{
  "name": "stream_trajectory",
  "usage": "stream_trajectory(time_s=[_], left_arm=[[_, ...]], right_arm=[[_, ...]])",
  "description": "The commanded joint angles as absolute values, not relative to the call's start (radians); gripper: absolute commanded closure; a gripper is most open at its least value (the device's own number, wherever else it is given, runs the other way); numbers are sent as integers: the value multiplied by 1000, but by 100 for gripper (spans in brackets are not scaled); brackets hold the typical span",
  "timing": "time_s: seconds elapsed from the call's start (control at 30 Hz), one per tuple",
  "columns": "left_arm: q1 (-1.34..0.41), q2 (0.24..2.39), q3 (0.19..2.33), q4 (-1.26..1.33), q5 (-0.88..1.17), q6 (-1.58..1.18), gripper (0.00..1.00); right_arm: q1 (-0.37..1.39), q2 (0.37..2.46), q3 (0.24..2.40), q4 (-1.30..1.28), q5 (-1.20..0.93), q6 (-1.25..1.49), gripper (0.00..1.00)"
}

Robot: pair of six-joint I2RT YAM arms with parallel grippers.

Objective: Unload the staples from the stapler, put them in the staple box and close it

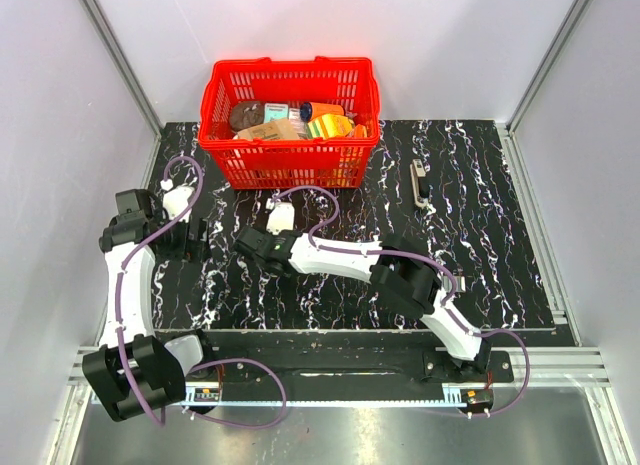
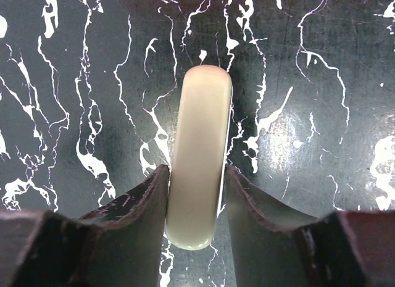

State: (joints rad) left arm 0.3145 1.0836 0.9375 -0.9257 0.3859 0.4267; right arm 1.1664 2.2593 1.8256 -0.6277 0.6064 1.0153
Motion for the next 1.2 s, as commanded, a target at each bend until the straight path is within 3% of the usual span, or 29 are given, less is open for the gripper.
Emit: stream_trajectory(time_s=[0.0, 0.2, 0.33, 0.7, 0.9, 1.17], left_arm=[[321, 1062, 923, -874, 370, 446, 1], [322, 1063, 922, -873, 379, 449, 1], [321, 1061, 916, -873, 382, 453, 1], [302, 1112, 940, -871, 535, 436, 1], [258, 1172, 945, -827, 679, 407, 1], [137, 1157, 900, -773, 752, 546, 1]], right_arm=[[1152, 2229, 1804, -583, 588, 1012, 55], [1143, 2227, 1789, -580, 558, 1011, 59], [1143, 2217, 1784, -574, 549, 1002, 75], [1143, 2024, 1603, -355, 526, 1043, 99], [1141, 1847, 1332, 33, 472, 1086, 100], [1141, 1769, 1230, 205, 408, 1121, 100]])
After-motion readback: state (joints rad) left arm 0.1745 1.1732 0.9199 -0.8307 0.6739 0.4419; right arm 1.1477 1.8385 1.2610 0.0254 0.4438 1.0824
